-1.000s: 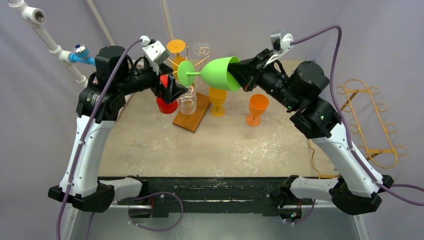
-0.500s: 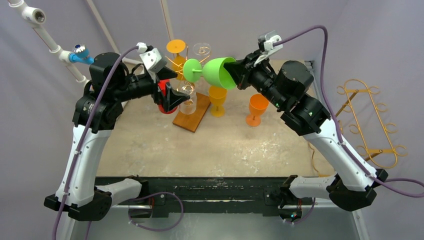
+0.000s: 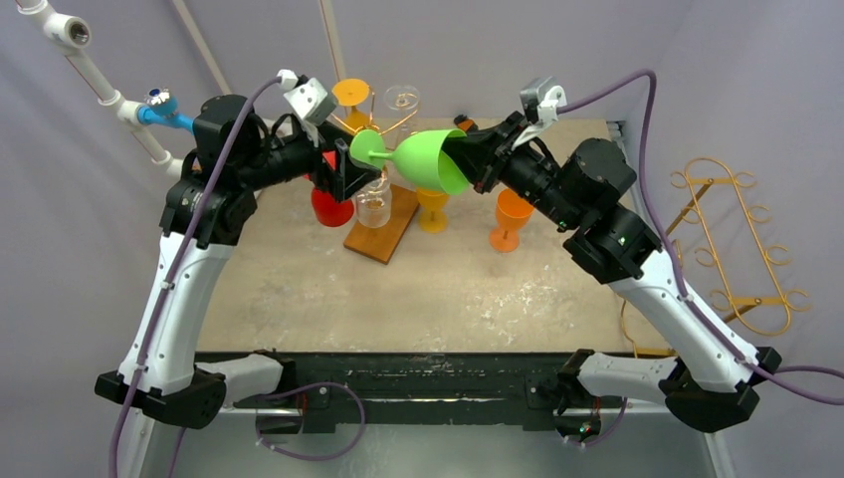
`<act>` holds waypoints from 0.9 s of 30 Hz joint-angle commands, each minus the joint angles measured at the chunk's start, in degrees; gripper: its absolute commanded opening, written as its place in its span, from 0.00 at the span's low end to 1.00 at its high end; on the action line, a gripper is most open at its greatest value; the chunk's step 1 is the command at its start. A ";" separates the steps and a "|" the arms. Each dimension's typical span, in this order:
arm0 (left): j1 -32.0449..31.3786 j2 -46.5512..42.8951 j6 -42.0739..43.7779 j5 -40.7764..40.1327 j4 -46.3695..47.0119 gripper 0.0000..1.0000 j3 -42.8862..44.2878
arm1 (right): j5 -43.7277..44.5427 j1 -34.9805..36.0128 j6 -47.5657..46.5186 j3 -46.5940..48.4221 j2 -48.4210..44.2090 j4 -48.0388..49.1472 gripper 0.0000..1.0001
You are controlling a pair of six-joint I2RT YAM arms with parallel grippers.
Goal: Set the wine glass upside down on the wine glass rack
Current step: Turn the wine glass upside down at the wine rack.
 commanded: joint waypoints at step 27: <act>-0.13 -13.14 36.26 3.72 20.17 0.00 -7.38 | -17.43 2.45 -6.80 -2.82 -11.46 -20.47 0.99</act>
